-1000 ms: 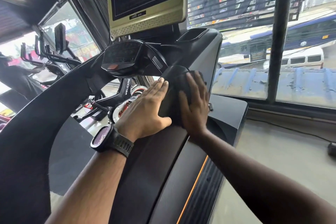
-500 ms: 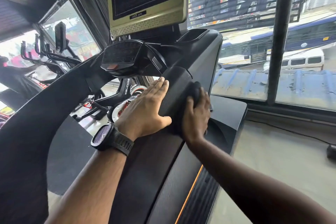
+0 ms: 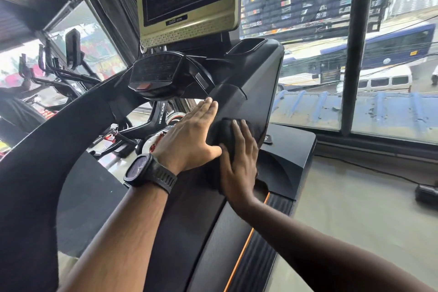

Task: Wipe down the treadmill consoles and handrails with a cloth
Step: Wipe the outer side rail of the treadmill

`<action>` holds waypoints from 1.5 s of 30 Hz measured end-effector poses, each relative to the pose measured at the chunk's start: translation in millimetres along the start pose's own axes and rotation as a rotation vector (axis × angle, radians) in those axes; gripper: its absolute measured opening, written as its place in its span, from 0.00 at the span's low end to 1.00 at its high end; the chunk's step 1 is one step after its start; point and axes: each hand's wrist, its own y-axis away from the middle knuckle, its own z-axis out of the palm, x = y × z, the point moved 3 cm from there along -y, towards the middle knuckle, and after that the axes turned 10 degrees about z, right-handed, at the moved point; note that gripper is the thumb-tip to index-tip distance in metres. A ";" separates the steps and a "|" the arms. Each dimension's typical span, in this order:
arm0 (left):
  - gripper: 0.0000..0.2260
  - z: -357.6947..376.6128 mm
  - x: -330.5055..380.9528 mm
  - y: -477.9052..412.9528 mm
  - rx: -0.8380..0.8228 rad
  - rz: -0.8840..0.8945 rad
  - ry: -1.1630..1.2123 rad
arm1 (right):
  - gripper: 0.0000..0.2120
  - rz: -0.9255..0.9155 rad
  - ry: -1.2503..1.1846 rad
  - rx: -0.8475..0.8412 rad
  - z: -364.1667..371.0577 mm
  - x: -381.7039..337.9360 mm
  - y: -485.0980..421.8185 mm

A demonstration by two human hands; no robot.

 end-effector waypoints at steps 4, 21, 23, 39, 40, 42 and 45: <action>0.45 -1.7 1.2 1.5 0.009 0.014 -0.017 | 0.27 0.358 -0.097 0.103 -2.3 19.5 -21.2; 0.48 0.5 -0.5 1.0 0.057 0.004 0.085 | 0.29 0.211 0.018 0.058 6.0 6.9 30.4; 0.46 0.1 0.0 0.9 0.058 0.016 0.065 | 0.29 0.244 0.008 0.082 0.4 10.1 -11.2; 0.44 0.6 -0.8 -2.1 0.040 0.038 -0.009 | 0.28 0.393 -0.034 0.068 1.0 22.5 -43.9; 0.45 0.3 -0.9 -2.6 0.027 0.037 -0.008 | 0.29 0.314 -0.046 0.080 0.1 18.1 -42.2; 0.48 -0.7 -1.2 -2.0 -0.011 0.035 -0.007 | 0.29 0.173 -0.020 0.102 -4.7 13.0 -50.0; 0.49 -2.8 -0.3 -4.9 -0.056 0.024 -0.019 | 0.28 0.187 -0.008 0.110 -9.7 22.4 -82.1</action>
